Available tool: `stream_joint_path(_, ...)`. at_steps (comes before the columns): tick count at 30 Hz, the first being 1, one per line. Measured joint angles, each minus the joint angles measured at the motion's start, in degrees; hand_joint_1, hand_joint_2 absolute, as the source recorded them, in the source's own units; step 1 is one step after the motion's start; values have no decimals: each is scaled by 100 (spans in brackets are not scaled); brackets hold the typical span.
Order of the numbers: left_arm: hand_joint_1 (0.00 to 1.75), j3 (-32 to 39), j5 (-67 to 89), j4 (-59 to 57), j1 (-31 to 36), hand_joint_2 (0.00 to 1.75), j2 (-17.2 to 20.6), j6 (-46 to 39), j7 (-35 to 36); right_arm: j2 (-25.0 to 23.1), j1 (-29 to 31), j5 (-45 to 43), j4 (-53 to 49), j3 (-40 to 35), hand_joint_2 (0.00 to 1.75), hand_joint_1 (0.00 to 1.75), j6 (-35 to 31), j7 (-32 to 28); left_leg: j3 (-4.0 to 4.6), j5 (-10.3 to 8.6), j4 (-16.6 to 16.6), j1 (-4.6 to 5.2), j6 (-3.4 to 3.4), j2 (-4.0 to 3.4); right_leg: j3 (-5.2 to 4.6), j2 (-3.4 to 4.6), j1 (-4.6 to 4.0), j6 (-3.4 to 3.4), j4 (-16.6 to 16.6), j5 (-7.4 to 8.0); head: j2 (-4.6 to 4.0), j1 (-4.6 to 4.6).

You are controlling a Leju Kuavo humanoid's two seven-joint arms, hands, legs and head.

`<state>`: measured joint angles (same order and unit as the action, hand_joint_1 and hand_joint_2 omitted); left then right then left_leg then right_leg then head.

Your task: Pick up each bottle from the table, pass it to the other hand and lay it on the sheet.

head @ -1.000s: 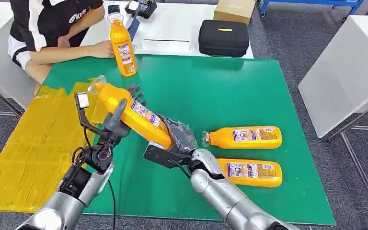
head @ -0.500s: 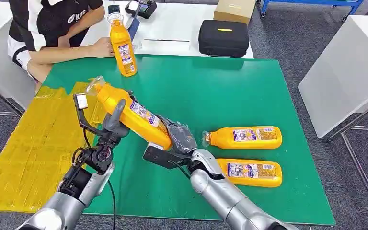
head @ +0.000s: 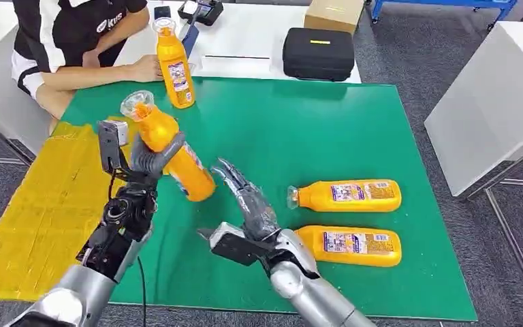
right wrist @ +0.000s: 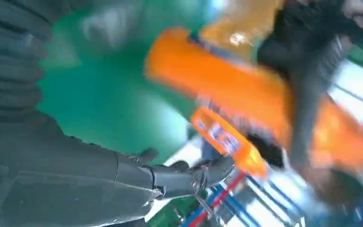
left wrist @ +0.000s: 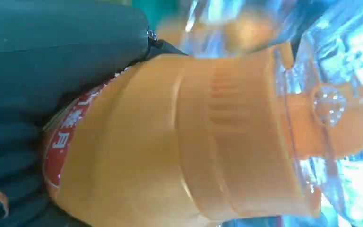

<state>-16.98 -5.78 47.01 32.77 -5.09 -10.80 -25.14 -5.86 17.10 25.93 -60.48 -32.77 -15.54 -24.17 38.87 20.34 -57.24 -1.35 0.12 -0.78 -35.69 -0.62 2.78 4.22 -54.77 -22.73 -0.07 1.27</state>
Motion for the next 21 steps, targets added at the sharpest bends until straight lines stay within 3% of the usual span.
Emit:
stream_joint_path(4, 175, -162, 1848, 7, 141, 175, 236, -954, 226, 263, -342, -149, -923, 211, 0, 0, -61, -55, 3, 1, 0, 2, 1, -1, -2, 5, 1, 1, 0, 2, 0, 2)
stream_joint_path(8, 175, -205, 2744, 4, 257, 175, 419, -1337, 430, 457, -538, -188, -1533, 411, 0, 0, -57, -107, 2, 1, 0, 5, 1, -1, -2, 5, 3, 2, 1, 3, 0, 0)
stream_joint_path(14, 175, -437, 5863, -344, 541, 175, 804, -2278, 1642, 726, -735, -488, -2116, 643, 0, 0, -191, -319, 1, -3, 0, 2, 0, -2, -1, 5, 1, 2, 0, 4, 0, 0)
stream_joint_path(15, 175, -477, 6221, -444, 595, 175, 863, -2304, 1795, 761, -752, -518, -2172, 669, 175, 0, -212, -335, 1, -2, 0, 2, 0, -5, -2, 9, 1, 1, -1, 4, 0, 2)
stream_joint_path(21, 175, -743, 7923, -1233, 888, 175, 1093, -1608, 2752, 899, -890, -586, -2518, 820, 175, 0, -350, -356, 1, -2, 0, 2, 0, -6, -2, 11, 2, 0, 0, 4, 0, 0)
